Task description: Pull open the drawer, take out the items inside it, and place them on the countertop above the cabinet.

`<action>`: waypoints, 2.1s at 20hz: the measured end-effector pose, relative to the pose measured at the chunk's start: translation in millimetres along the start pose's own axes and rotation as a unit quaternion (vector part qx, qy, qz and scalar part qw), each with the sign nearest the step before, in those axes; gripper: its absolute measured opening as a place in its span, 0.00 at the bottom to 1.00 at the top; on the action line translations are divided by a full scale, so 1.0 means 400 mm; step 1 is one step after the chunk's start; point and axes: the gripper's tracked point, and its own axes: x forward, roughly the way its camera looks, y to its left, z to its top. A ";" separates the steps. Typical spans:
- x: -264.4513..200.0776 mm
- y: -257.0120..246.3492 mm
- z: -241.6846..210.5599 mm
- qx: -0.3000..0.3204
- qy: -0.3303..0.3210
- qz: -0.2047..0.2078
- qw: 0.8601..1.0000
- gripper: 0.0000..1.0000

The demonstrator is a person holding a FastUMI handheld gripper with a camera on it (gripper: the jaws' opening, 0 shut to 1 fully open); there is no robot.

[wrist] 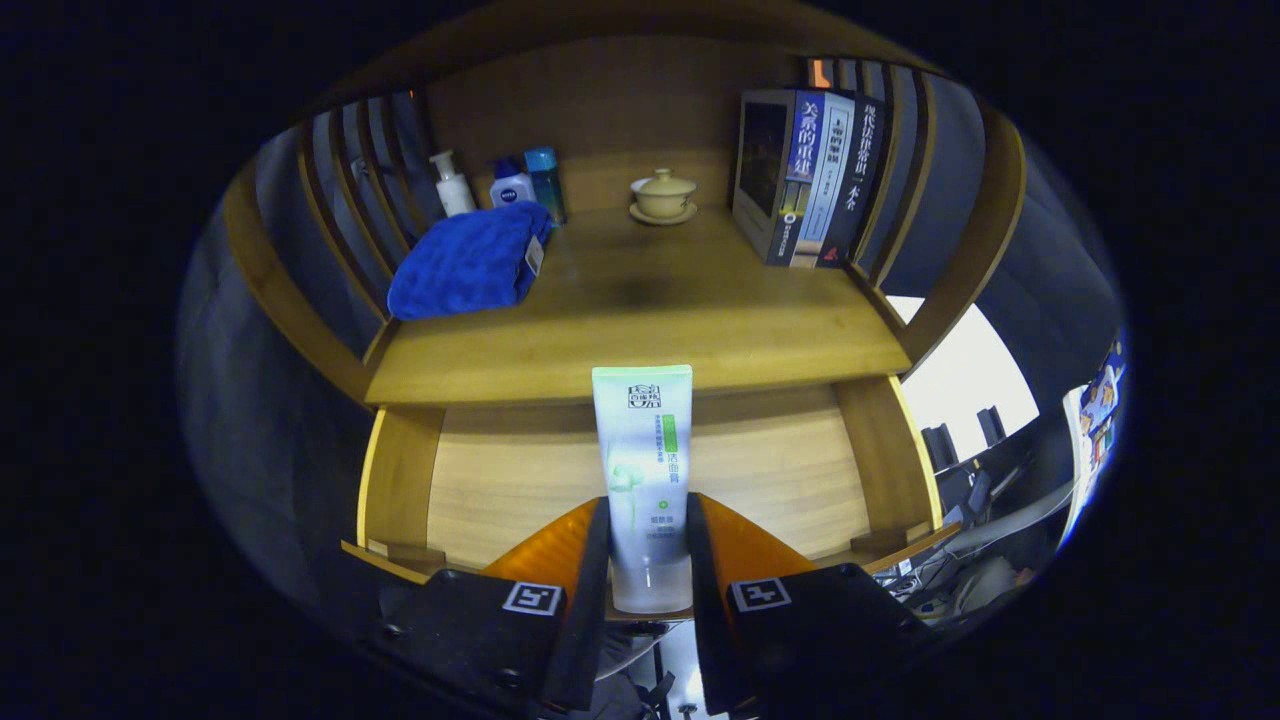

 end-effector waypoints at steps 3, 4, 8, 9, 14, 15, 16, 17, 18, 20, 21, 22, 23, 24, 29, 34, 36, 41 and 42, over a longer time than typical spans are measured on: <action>0.000 -0.004 0.073 0.005 -0.017 -0.003 1.000 0.48; 0.005 -0.008 0.098 0.006 -0.022 -0.005 1.000 0.48; 0.036 0.007 0.197 0.006 -0.041 -0.012 0.999 0.48; 0.048 0.009 0.219 0.004 -0.046 -0.015 0.999 0.48; 0.136 0.043 0.318 0.007 -0.060 -0.018 0.998 0.47; 0.160 0.048 0.332 0.011 -0.062 -0.017 0.998 0.48; 0.183 0.055 0.344 0.015 -0.062 -0.017 0.998 0.47; 0.206 0.060 0.353 0.015 -0.063 -0.018 0.998 0.47; 0.233 0.063 0.361 0.016 -0.067 -0.019 0.997 0.48; 0.268 0.067 0.366 0.019 -0.065 -0.022 0.997 0.48; 0.285 0.070 0.366 0.018 -0.063 -0.022 0.998 0.49; 0.297 0.076 0.367 0.020 -0.063 -0.021 0.998 0.49; 0.305 0.078 0.366 0.023 -0.063 -0.020 0.998 0.50; 0.310 0.079 0.369 0.025 -0.065 -0.020 0.997 0.51; 0.277 0.072 0.378 0.016 -0.089 -0.024 0.996 0.64; 0.215 0.058 0.365 0.017 -0.118 -0.022 0.993 1.00; 0.189 0.047 0.359 0.020 -0.134 -0.026 0.990 1.00; 0.086 0.039 0.327 0.008 -0.176 -0.025 0.984 1.00; 0.060 0.041 0.321 0.008 -0.188 -0.023 0.982 1.00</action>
